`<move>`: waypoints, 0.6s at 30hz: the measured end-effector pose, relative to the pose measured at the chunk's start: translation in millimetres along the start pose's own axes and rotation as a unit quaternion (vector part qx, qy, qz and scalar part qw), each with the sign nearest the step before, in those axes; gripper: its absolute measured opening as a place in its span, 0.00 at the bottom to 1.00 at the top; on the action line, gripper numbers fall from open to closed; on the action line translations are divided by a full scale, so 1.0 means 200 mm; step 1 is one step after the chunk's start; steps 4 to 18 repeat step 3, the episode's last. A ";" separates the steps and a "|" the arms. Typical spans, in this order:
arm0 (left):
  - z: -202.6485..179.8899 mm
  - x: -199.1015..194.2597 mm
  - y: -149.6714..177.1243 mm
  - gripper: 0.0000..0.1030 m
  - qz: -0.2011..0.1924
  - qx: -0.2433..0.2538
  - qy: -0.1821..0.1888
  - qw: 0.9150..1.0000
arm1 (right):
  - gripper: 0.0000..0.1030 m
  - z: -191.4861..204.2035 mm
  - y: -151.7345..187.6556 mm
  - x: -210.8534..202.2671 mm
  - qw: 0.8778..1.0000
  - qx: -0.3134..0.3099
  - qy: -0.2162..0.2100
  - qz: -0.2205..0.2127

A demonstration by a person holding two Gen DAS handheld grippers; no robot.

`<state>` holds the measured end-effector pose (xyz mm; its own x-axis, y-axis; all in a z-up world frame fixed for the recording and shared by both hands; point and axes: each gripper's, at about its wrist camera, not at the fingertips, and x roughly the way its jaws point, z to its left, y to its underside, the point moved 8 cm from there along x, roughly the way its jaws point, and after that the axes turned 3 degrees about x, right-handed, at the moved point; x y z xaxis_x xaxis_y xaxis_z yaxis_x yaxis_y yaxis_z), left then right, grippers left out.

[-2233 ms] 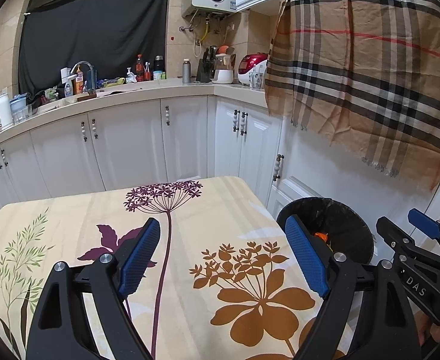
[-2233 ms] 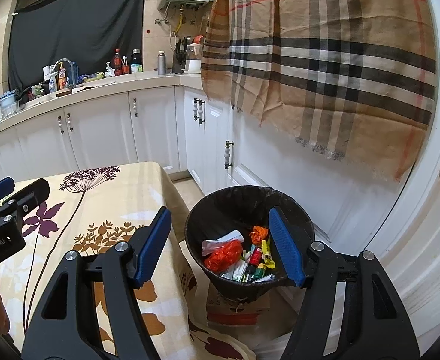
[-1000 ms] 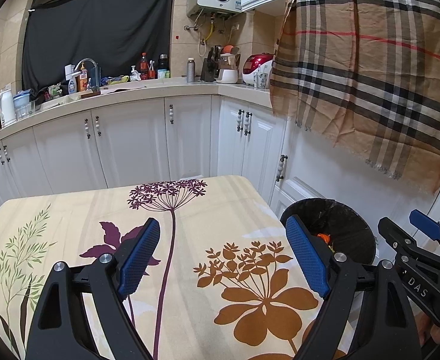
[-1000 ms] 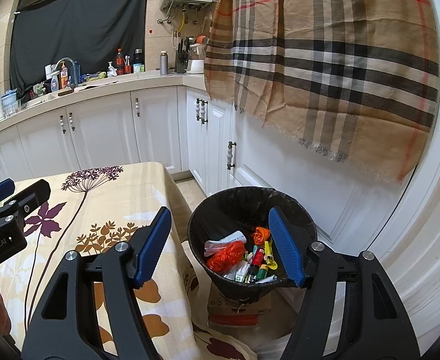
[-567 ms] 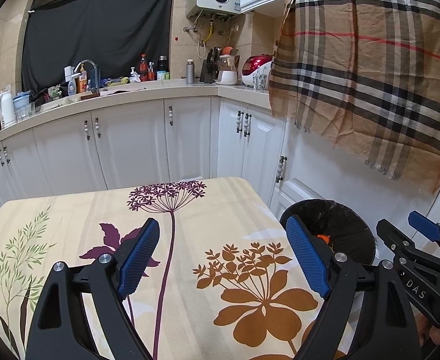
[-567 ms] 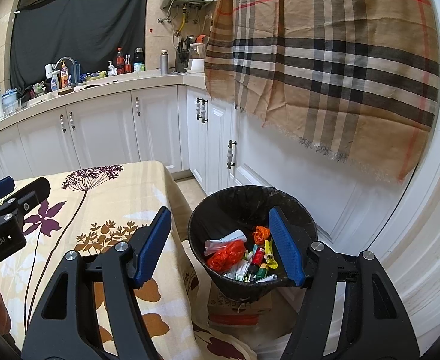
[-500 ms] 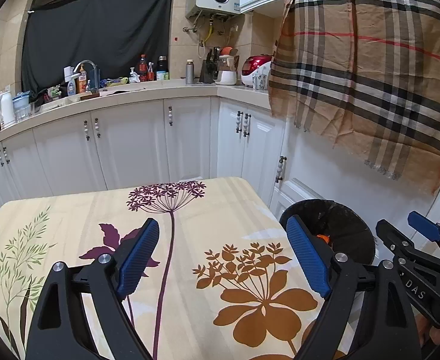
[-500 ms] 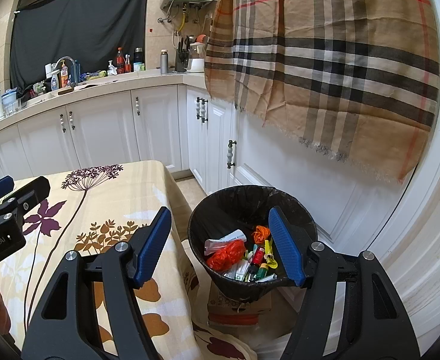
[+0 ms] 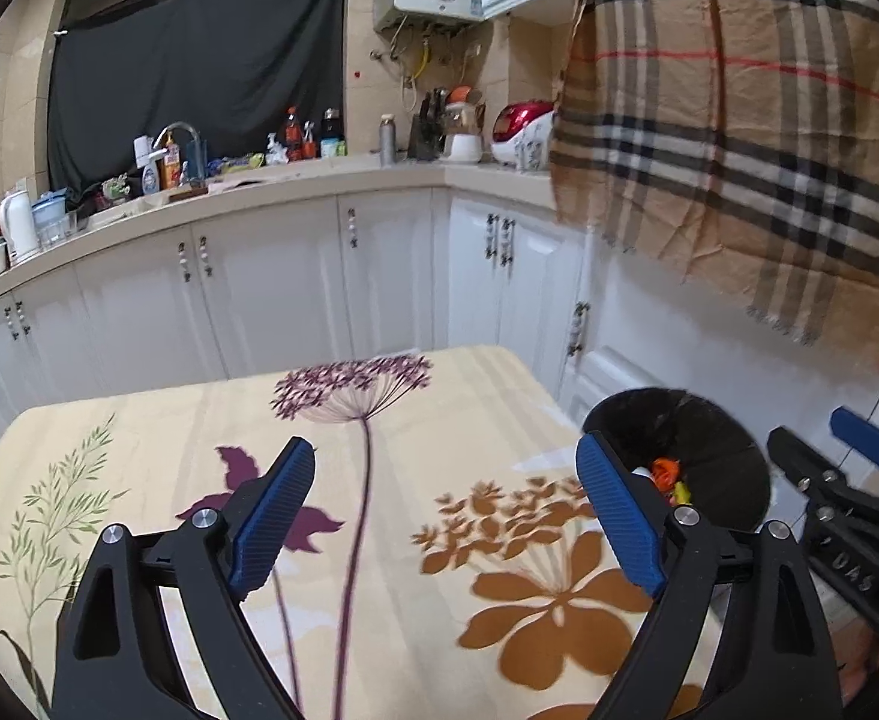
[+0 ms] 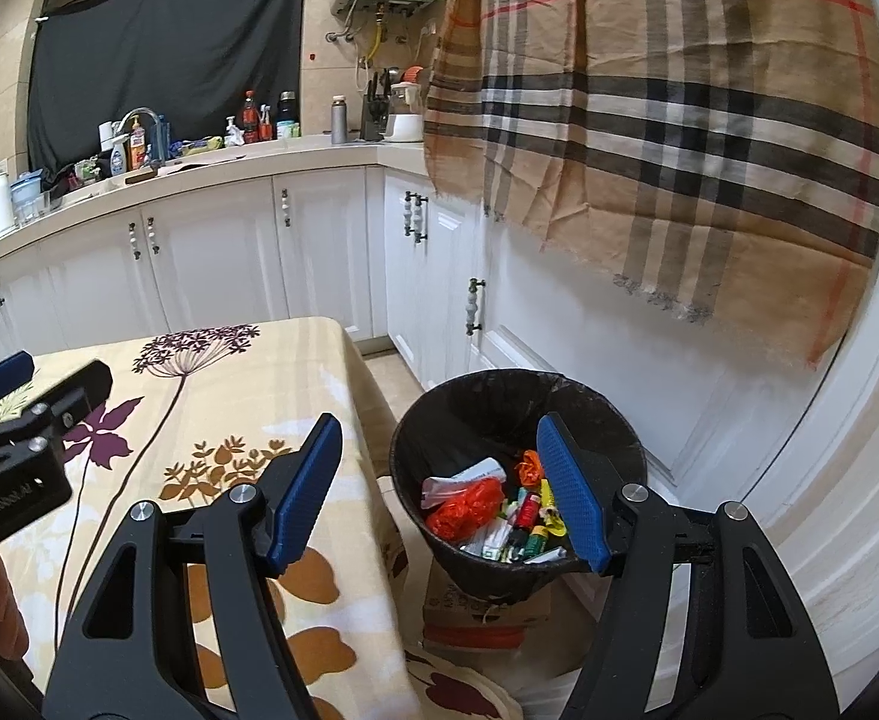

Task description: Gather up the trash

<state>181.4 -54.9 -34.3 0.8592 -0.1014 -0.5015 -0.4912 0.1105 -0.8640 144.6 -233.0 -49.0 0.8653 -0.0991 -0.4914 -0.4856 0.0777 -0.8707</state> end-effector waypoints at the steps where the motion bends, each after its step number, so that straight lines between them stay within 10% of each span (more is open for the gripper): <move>1: 0.02 0.01 0.01 0.84 0.005 -0.004 -0.002 1.000 | 0.66 0.02 0.00 0.00 1.000 -0.002 -0.004 0.001; 18: 0.10 0.03 0.05 0.84 0.021 -0.016 -0.011 1.000 | 0.68 0.06 0.00 0.02 1.000 -0.009 -0.012 0.006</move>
